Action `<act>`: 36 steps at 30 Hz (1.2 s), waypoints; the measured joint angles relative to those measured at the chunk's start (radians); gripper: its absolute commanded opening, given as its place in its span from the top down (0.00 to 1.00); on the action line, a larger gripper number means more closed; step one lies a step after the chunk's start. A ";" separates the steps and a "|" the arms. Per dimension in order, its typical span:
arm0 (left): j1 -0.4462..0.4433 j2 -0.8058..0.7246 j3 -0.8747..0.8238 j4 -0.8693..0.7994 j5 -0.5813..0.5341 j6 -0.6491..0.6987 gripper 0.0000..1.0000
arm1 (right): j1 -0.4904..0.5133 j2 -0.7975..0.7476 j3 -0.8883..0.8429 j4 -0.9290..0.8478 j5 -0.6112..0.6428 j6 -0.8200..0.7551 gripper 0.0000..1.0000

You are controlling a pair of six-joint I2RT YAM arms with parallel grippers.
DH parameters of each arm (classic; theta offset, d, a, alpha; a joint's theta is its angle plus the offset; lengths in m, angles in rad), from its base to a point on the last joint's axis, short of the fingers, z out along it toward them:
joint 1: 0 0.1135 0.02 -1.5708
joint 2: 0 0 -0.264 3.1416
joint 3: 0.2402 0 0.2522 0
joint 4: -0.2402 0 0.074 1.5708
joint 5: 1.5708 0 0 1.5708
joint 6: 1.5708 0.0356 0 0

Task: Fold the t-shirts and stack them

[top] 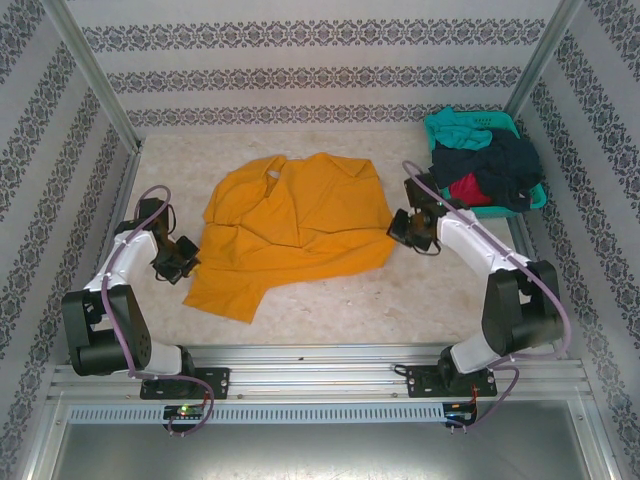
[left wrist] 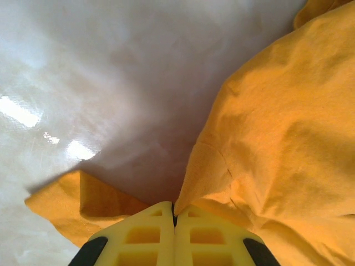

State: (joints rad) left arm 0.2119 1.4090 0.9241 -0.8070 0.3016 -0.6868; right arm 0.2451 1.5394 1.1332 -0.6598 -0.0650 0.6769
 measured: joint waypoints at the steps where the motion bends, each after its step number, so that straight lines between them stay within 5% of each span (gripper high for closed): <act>1: 0.000 0.005 0.008 0.000 0.002 0.001 1.00 | 0.014 0.022 0.055 -0.032 0.027 -0.015 1.00; 8: 0.000 0.053 0.071 0.000 0.004 0.003 1.00 | 0.185 0.352 0.422 -0.237 0.215 -0.113 0.97; 11: 0.000 0.072 0.091 0.000 0.005 0.002 1.00 | 0.269 0.484 0.571 -0.297 0.233 -0.163 0.84; 14: 0.000 0.100 0.119 0.000 0.005 0.002 1.00 | 0.324 0.528 0.658 -0.275 0.208 -0.203 0.50; 16: 0.000 0.119 0.140 -0.001 0.005 0.002 1.00 | 0.336 0.509 0.653 -0.232 0.167 -0.214 0.41; 27: 0.000 0.151 0.182 -0.001 0.005 0.007 1.00 | 0.035 0.068 -0.027 0.144 -0.001 0.027 0.35; 36: 0.000 0.174 0.182 -0.001 0.008 0.010 1.00 | -0.022 -0.031 -0.272 0.268 -0.137 0.103 0.31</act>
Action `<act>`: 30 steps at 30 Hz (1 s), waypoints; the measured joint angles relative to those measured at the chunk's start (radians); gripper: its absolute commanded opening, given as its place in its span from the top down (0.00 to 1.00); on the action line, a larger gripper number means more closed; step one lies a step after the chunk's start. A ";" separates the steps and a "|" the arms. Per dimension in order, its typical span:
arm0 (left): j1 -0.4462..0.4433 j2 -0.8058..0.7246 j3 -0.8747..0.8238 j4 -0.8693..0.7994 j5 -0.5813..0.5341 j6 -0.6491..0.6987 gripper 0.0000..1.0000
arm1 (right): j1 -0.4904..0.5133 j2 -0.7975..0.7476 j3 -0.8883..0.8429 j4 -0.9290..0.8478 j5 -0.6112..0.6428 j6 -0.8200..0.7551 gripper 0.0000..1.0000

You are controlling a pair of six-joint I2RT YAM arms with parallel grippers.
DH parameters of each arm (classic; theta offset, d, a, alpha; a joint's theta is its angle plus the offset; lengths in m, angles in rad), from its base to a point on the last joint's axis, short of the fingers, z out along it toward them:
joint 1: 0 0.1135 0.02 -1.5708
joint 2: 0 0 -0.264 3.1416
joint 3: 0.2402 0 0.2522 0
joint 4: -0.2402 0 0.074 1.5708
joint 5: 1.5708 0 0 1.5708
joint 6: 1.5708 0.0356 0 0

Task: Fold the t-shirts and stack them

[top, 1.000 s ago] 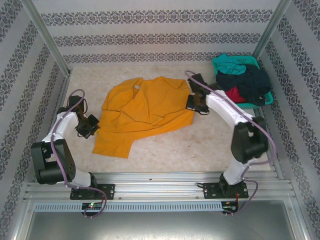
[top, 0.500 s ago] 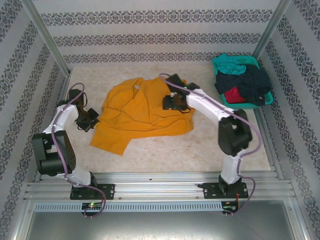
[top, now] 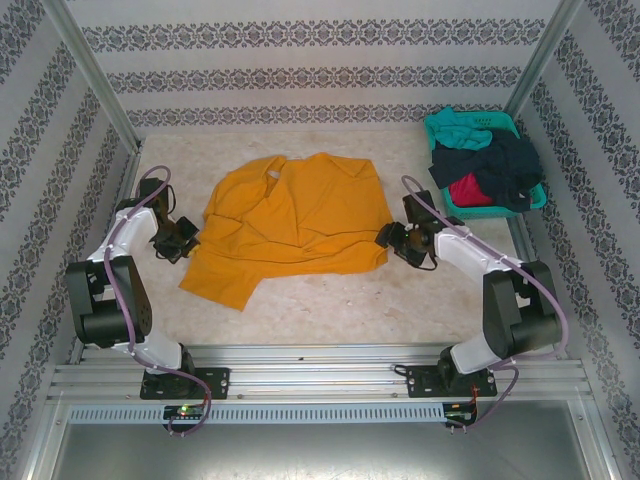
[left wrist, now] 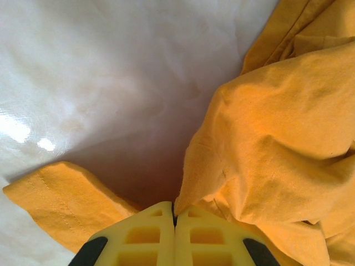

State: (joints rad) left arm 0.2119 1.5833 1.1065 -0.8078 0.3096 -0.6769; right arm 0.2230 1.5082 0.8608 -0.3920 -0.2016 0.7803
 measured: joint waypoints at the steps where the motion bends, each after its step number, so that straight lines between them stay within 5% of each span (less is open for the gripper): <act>1: 0.000 0.002 0.000 0.000 0.001 0.000 1.00 | -0.006 0.000 -0.012 0.012 -0.016 0.000 0.31; 14: 0.000 0.002 -0.001 0.001 0.005 0.000 1.00 | -0.050 -0.323 -0.268 0.151 -0.033 -0.027 0.40; 26: 0.000 0.002 -0.024 0.009 0.005 0.000 1.00 | -0.058 -0.026 -0.226 0.279 -0.123 -0.047 0.52; 30: 0.000 0.002 -0.033 0.010 0.005 0.000 1.00 | -0.057 0.063 -0.162 0.322 -0.154 -0.050 0.76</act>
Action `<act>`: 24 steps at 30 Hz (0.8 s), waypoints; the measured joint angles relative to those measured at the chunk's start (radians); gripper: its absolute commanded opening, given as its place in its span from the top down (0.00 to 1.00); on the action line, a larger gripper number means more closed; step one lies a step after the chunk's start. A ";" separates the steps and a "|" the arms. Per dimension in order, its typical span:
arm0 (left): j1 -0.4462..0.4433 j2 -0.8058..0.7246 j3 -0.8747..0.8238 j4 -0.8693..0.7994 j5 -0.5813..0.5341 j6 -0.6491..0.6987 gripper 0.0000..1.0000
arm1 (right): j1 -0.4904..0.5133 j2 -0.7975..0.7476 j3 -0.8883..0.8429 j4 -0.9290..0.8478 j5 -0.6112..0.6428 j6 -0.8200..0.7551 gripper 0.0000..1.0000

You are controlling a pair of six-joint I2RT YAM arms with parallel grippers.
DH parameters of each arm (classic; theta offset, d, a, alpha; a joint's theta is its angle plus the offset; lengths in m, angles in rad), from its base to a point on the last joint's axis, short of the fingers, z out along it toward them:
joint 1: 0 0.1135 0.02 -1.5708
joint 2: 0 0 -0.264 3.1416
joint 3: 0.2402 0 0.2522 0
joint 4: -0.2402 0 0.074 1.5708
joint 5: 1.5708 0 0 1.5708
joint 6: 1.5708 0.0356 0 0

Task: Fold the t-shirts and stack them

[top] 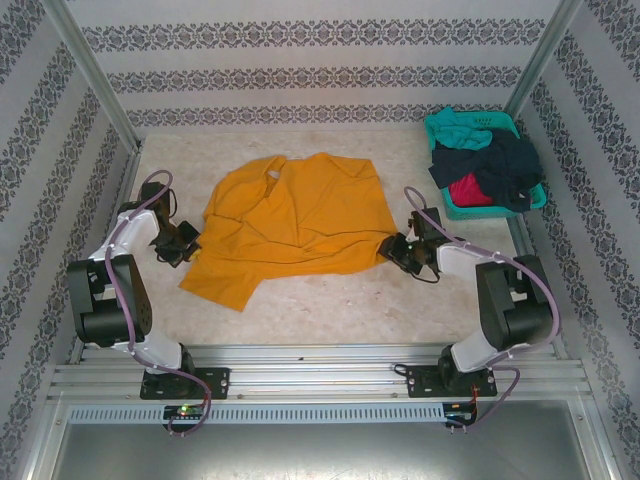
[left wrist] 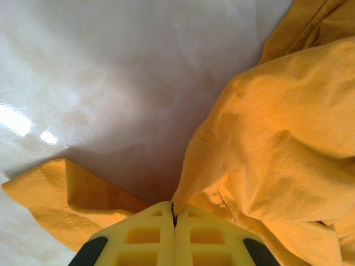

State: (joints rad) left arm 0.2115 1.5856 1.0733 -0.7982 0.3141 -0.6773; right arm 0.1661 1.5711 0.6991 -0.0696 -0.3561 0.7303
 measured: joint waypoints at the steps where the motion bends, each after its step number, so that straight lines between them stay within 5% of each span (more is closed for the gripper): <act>1: 0.000 0.000 0.000 0.000 0.000 0.000 1.00 | 0.000 0.014 0.014 0.003 -0.004 0.002 0.86; 3: 0.000 0.000 0.000 0.000 0.000 0.000 1.00 | 0.000 0.022 0.028 0.003 -0.003 0.002 1.00; 13: 0.000 0.000 0.000 -0.001 0.000 0.001 1.00 | 0.033 -0.327 0.011 -0.363 0.195 0.043 1.00; 18: 0.000 0.000 0.000 -0.002 0.000 0.005 1.00 | 0.042 -0.444 -0.018 -0.594 0.259 0.099 0.34; 24: 0.000 0.000 0.000 -0.002 0.000 0.016 1.00 | 0.014 -0.523 -0.065 -0.622 0.259 0.142 0.28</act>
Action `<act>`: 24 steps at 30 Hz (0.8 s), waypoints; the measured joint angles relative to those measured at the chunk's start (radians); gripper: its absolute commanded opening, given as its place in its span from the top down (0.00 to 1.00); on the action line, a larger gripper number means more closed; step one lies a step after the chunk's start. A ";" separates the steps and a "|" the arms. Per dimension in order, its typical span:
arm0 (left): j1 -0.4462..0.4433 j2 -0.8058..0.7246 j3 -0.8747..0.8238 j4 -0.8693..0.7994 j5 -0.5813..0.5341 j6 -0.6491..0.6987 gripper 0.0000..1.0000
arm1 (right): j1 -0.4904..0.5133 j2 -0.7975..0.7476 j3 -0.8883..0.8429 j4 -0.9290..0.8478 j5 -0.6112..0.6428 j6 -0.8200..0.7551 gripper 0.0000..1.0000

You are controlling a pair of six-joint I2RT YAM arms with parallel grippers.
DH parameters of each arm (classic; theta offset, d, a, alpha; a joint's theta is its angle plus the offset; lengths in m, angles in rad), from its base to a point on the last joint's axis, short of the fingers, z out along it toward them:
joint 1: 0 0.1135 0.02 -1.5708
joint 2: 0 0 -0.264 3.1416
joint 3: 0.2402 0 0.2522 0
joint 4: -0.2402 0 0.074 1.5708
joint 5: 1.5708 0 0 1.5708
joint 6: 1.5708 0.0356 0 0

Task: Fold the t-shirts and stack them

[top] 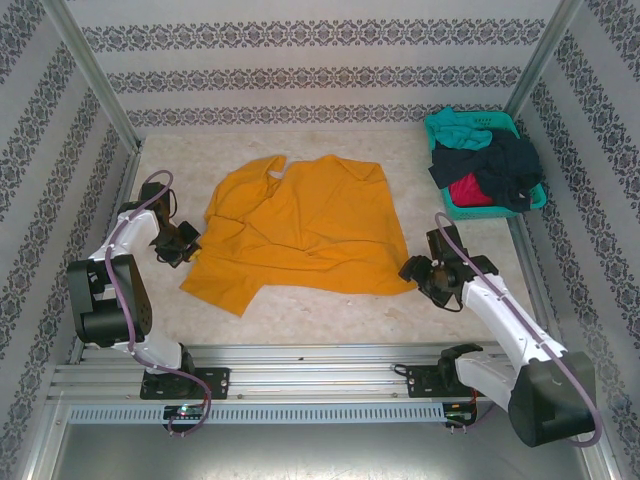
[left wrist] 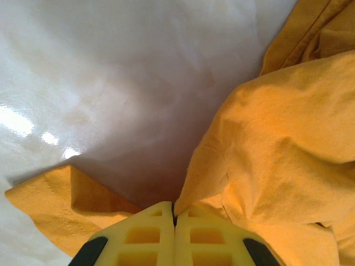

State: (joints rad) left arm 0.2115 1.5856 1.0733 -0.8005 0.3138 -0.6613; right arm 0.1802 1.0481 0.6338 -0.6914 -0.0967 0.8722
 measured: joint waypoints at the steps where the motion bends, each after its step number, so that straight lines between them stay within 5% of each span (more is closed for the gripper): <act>1: 0.000 0.000 0.000 0.000 0.000 0.002 1.00 | -0.014 0.006 -0.004 0.008 -0.008 0.010 0.29; 16: 0.000 -0.005 -0.033 -0.010 -0.027 0.019 0.99 | -0.039 0.316 0.038 0.144 -0.159 0.012 0.51; 19: 0.000 -0.017 -0.043 -0.015 -0.041 0.018 0.73 | -0.039 0.346 0.047 0.156 -0.167 0.006 0.60; 22: 0.000 -0.059 -0.044 -0.027 -0.077 0.021 0.42 | -0.039 0.362 0.059 0.159 -0.174 -0.006 0.81; 24: 0.000 -0.100 -0.044 -0.037 -0.100 0.018 0.32 | -0.039 0.369 0.068 0.161 -0.175 -0.013 0.92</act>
State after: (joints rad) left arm 0.2115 1.4853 1.0294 -0.8379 0.2138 -0.6434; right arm 0.1413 1.4170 0.7013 -0.5304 -0.2714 0.8593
